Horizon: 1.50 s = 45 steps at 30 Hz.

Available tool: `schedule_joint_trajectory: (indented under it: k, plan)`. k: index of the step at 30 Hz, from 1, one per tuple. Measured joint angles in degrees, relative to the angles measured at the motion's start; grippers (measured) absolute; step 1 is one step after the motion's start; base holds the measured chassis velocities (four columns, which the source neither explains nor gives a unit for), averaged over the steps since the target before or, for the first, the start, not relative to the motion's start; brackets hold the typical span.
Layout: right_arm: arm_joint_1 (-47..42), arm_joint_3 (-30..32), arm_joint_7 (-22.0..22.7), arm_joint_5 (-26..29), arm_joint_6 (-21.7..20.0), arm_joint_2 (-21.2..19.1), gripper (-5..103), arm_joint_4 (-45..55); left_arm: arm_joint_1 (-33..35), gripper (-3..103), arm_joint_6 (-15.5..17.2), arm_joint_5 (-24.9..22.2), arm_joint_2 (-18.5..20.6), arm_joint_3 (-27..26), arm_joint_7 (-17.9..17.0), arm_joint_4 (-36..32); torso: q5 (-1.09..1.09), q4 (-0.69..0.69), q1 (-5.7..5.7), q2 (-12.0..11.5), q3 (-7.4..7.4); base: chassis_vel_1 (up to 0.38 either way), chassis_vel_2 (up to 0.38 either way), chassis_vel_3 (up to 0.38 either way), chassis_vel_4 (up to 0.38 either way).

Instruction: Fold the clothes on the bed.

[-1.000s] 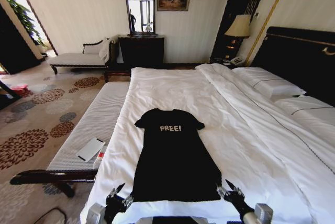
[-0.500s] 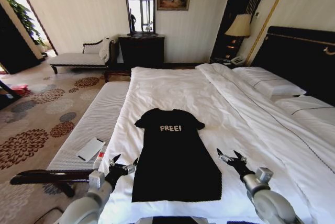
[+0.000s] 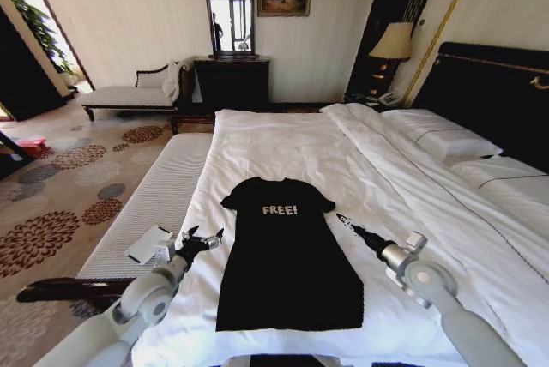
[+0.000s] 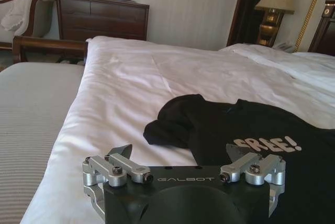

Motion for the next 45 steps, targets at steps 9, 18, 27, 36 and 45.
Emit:
schedule_joint_trajectory:
  k: [9, 18, 27, 36, 45]
  plan:
    - [13.4, -3.63, 2.73, 3.41, -3.65, 0.07, 100, -12.2, -2.06, 100, -1.39, 0.32, -1.22, 0.0, 0.29, 2.5, -0.01, 0.0, 0.0, 0.01, 0.0, 0.0, 0.0, 0.0, 0.0]
    - [22.32, -7.01, 3.96, 3.96, -5.9, 2.48, 100, -22.81, -1.02, 100, -1.26, -0.62, 0.11, -1.11, -0.73, 1.04, -0.01, 0.0, 0.0, 0.01, -0.01, 0.0, 0.0, 0.0, 0.0]
    - [29.3, -12.36, 6.93, 3.04, -9.23, 4.5, 100, -27.97, 2.22, 100, -1.04, -0.41, 0.3, -2.54, -1.33, -1.03, -0.01, 0.01, -0.01, 0.01, -0.01, 0.0, 0.0, 0.0, 0.0]
    - [35.16, -14.42, 7.09, 2.14, -9.74, 6.51, 100, -34.17, 4.2, 100, -1.04, -0.07, 0.33, -3.58, -1.81, -2.29, -0.02, 0.0, -0.01, 0.01, -0.01, 0.0, 0.0, 0.0, 0.0]
    - [36.8, -13.68, 7.95, 0.74, -10.88, 9.18, 100, -38.6, 5.01, 100, -1.05, 0.08, 0.32, -4.13, -2.05, -2.52, -0.01, 0.0, -0.01, 0.01, -0.01, 0.0, 0.0, 0.0, 0.0]
